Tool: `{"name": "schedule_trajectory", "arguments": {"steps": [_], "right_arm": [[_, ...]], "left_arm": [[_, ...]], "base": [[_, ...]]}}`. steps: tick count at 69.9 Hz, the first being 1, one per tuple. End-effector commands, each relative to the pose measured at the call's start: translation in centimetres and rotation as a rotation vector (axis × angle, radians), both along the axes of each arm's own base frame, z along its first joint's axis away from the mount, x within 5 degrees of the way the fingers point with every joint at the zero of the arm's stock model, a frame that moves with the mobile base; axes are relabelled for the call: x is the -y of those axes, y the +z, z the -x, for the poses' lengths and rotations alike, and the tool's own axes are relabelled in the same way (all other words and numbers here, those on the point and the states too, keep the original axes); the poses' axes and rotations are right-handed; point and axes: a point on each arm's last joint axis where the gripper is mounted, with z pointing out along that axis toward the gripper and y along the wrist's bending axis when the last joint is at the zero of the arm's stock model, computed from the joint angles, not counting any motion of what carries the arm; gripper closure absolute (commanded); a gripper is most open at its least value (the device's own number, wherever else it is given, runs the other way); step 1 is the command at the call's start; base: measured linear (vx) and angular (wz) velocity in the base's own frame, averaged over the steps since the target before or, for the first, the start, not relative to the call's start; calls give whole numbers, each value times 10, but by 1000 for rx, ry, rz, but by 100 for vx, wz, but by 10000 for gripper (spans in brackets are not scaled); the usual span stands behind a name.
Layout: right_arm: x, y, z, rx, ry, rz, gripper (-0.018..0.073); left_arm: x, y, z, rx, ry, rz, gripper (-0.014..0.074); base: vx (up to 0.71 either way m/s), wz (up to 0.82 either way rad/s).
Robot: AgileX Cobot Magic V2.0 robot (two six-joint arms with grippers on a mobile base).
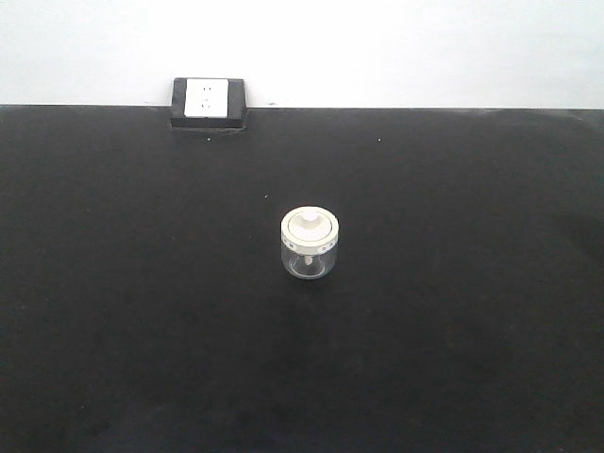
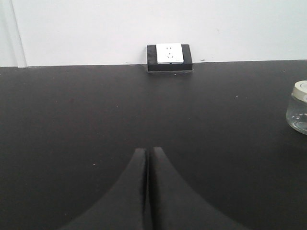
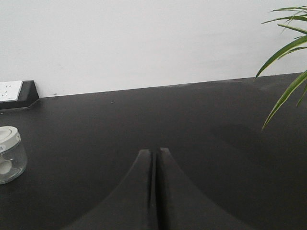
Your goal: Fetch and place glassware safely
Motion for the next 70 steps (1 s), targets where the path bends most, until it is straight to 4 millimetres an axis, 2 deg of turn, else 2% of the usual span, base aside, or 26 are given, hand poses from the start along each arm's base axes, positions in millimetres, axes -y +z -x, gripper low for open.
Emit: {"name": "schedule_trajectory", "arguments": {"steps": [1,70], "right_arm": [[-1,0,0,56,6,21,560],[-1,0,0,56,6,21,560]], "left_arm": [[0,-4,-1,47,-2,14,603],[0,-4,-1,47,-2,14,603]], "base": [[0,0],[0,0]]}}
